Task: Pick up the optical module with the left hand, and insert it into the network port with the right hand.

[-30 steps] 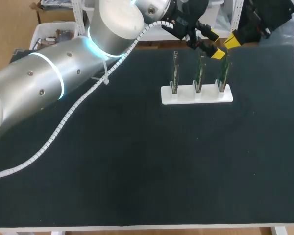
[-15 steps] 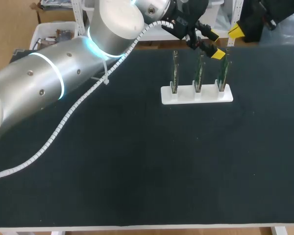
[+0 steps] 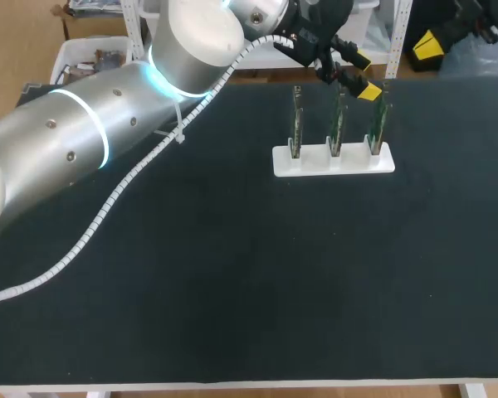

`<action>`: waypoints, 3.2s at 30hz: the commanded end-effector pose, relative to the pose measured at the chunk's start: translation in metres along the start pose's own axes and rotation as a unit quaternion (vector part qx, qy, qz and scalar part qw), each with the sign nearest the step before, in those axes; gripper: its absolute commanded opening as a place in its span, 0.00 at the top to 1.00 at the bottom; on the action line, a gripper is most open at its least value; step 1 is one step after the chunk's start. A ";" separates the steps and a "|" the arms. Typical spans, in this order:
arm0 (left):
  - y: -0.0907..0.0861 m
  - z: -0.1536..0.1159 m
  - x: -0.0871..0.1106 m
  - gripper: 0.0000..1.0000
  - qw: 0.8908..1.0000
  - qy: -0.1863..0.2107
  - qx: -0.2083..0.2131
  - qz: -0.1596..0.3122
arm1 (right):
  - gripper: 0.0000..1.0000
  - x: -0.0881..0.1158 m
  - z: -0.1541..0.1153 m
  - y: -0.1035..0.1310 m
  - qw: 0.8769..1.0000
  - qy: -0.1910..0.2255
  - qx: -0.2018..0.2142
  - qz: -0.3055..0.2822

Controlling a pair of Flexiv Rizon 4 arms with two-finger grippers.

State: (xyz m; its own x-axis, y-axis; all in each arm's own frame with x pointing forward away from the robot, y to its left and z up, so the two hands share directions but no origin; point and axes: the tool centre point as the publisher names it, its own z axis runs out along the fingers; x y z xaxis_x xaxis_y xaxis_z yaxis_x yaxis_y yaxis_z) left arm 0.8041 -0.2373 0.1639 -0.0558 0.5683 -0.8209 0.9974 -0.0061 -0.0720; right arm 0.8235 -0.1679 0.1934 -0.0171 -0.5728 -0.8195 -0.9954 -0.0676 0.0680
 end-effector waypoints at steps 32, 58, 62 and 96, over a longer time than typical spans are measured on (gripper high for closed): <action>-0.002 -0.025 0.003 0.00 1.000 0.002 -0.021 -0.002 | 1.00 0.003 -0.014 0.001 0.999 -0.014 -0.030 -0.004; -0.014 -0.108 0.009 0.00 0.991 0.019 -0.135 -0.006 | 1.00 -0.016 -0.030 0.003 0.999 0.002 -0.022 -0.027; -0.013 -0.114 0.012 0.00 0.989 0.017 -0.146 -0.012 | 1.00 -0.015 -0.032 0.003 0.999 0.001 -0.021 -0.027; -0.012 -0.158 0.038 0.00 0.974 0.050 -0.214 -0.052 | 1.00 -0.010 -0.038 0.000 1.000 0.005 -0.006 -0.015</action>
State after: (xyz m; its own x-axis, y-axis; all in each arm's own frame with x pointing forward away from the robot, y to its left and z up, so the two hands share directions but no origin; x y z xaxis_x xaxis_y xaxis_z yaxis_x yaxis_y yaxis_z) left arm 0.8024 -0.0877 0.2230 -0.1705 0.6245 -0.7622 0.9246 0.3689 0.0955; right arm 0.8207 -0.1916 0.2221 0.0165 -0.5786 -0.8155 -0.9972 -0.0695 0.0291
